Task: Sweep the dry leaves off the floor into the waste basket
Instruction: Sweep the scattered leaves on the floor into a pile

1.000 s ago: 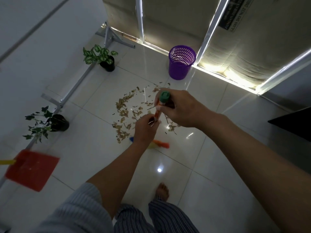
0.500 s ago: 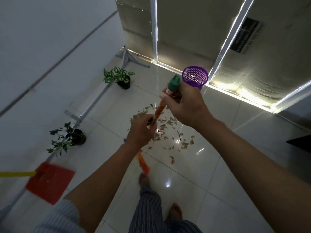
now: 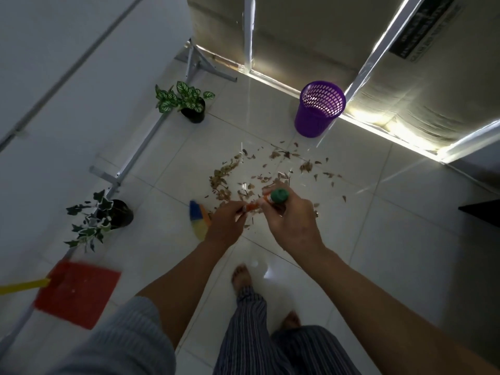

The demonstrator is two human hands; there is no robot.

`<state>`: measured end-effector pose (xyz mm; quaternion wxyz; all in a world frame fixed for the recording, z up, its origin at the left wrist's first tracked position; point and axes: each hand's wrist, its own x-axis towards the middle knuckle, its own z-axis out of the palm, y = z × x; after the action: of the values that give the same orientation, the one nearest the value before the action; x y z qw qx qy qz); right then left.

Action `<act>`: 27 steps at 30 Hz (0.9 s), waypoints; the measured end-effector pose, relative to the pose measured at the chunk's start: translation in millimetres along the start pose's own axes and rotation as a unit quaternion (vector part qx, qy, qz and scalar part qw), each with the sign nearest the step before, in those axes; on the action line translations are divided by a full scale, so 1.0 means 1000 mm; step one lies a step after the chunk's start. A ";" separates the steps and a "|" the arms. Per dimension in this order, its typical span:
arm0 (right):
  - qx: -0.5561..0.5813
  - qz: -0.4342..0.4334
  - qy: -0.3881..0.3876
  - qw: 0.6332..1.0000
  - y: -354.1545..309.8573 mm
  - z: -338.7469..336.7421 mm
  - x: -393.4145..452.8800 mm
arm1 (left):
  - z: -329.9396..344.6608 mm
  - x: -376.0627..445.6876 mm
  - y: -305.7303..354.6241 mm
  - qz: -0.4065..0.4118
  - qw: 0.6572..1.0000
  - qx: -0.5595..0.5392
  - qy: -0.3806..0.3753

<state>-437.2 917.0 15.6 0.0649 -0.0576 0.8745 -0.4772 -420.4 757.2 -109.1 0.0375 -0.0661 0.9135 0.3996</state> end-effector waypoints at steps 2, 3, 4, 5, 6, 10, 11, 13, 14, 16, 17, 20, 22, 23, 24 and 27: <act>-0.013 -0.010 0.010 1.000 -0.001 -0.001 0.003 | 0.001 0.007 0.005 0.019 0.999 -0.028 -0.010; -0.020 -0.015 0.013 1.000 -0.002 -0.002 0.005 | 0.001 0.011 0.008 0.029 0.999 -0.040 -0.013; -0.029 -0.020 0.018 0.999 -0.004 -0.005 0.007 | 0.001 0.016 0.011 0.034 0.998 -0.045 -0.021; -0.039 -0.025 0.024 0.999 -0.007 -0.008 0.009 | 0.001 0.021 0.014 0.040 0.997 -0.049 -0.034; -0.049 -0.034 0.030 0.998 -0.011 -0.012 0.011 | -0.001 0.027 0.019 0.045 0.996 -0.051 -0.049; -0.067 -0.077 0.060 0.993 -0.028 -0.033 0.022 | -0.016 0.049 0.041 0.114 0.989 -0.037 -0.088; -0.057 -0.083 0.074 0.992 -0.034 -0.038 0.027 | -0.022 0.054 0.048 0.138 0.986 -0.032 -0.088; -0.034 -0.088 0.113 0.989 -0.047 -0.047 0.036 | -0.038 0.062 0.061 0.180 0.980 -0.022 -0.082; -0.022 -0.090 0.131 0.987 -0.053 -0.050 0.041 | -0.046 0.065 0.065 0.195 0.977 -0.018 -0.081; 0.001 -0.094 0.150 0.984 -0.062 -0.053 0.047 | -0.057 0.069 0.065 0.205 0.975 -0.019 -0.079; 0.011 -0.092 0.150 0.984 -0.064 -0.052 0.048 | -0.060 0.069 0.060 0.205 0.976 -0.022 -0.074; 0.034 -0.060 0.098 0.993 -0.061 -0.045 0.047 | -0.064 0.058 0.039 0.175 0.983 -0.008 -0.048; 0.023 -0.028 0.034 0.999 -0.049 -0.036 0.043 | -0.060 0.045 0.021 0.151 0.988 -0.007 -0.040; 0.020 -0.008 0.005 1.000 -0.041 -0.030 0.039 | -0.056 0.039 0.010 0.139 0.989 -0.010 -0.038; 0.020 0.012 -0.014 1.000 -0.034 -0.023 0.035 | -0.050 0.032 0.002 0.124 0.991 -0.014 -0.040; 0.015 0.035 -0.025 0.999 -0.013 -0.008 0.019 | -0.026 0.017 -0.014 0.084 0.994 -0.032 -0.059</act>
<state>-457.0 913.5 29.7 0.1042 -0.0377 0.8667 -0.4863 -435.5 727.0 -104.2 0.0554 0.0330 0.8990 0.4331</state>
